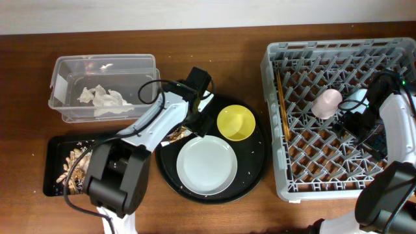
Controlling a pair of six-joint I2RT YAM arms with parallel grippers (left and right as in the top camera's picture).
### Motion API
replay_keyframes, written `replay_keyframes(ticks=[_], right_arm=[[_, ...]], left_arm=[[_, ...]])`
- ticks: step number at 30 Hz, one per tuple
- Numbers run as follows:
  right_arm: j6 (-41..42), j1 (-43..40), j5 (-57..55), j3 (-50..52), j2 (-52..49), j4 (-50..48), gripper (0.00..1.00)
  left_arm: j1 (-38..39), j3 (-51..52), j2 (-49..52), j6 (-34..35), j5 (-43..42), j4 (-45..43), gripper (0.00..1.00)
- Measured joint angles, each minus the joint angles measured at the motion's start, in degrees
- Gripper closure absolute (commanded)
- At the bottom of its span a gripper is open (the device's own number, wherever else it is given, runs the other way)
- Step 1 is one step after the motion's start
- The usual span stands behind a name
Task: Sort waste into correct bins and load items into the dishwasher rack
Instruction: 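Reach the left gripper back to the round tray and grasp the gold wrapper, then carry the gold wrapper into the clear bin and release it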
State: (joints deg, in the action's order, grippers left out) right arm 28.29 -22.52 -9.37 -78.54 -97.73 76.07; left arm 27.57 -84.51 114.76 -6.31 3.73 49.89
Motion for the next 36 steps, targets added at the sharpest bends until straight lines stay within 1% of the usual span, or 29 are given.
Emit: replay_keyframes(ticks=[3,4,5,7,9,10,12,18,21,22,23,24,25,28,32,36], right_arm=[[0.00,0.00,0.00,0.00,0.00,0.00,0.02],[0.00,0.00,0.00,0.00,0.00,0.00,0.02],[0.02,0.00,0.00,0.00,0.00,0.00,0.02],[-0.02,0.00,0.00,0.00,0.00,-0.02,0.02],[0.00,0.00,0.00,0.00,0.00,0.00,0.02],[0.00,0.00,0.00,0.00,0.00,0.00,0.02],[-0.02,0.00,0.00,0.00,0.00,0.00,0.01],[0.00,0.00,0.00,0.00,0.00,0.00,0.02],[-0.02,0.00,0.00,0.00,0.00,0.00,0.02],[-0.04,0.00,0.00,0.00,0.00,0.00,0.02],[0.00,0.00,0.00,0.00,0.00,-0.02,0.02],[0.02,0.00,0.00,0.00,0.00,-0.02,0.02],[-0.04,0.00,0.00,0.00,0.00,0.00,0.02],[0.02,0.00,0.00,0.00,0.00,0.00,0.02],[0.00,0.00,0.02,0.02,0.00,-0.02,0.02],[0.02,0.00,0.00,0.00,0.00,0.00,0.02]], left_arm=[[0.00,0.02,1.33,-0.37,-0.02,-1.81,0.20],[0.00,0.02,1.79,-0.37,0.00,-2.08,0.24],[0.00,0.02,2.49,-0.37,0.02,-2.21,0.31],[0.00,0.09,2.97,-0.31,0.00,-2.45,0.35],[0.00,0.09,2.99,-0.57,0.00,-2.62,0.47],[0.00,0.09,2.99,-0.72,0.02,-2.62,0.48],[0.00,0.09,2.99,-0.74,0.02,-2.64,0.55],[0.00,0.09,3.19,-0.76,0.17,-2.82,0.55],[0.00,-0.04,5.35,-0.87,0.11,-2.84,0.57],[0.00,-0.13,5.42,-0.79,0.17,-3.23,0.64],[0.00,-0.15,5.46,-0.76,0.20,-3.30,0.76],[0.00,-0.15,5.46,-0.74,-0.11,-3.43,0.81],[0.13,-0.17,5.49,-0.48,-0.26,-3.50,0.84],[0.33,-0.92,5.79,1.14,-0.24,-2.47,0.99],[0.31,-6.05,5.97,2.62,0.00,2.73,0.99],[-0.13,-10.80,4.50,5.33,0.07,5.09,0.99]])
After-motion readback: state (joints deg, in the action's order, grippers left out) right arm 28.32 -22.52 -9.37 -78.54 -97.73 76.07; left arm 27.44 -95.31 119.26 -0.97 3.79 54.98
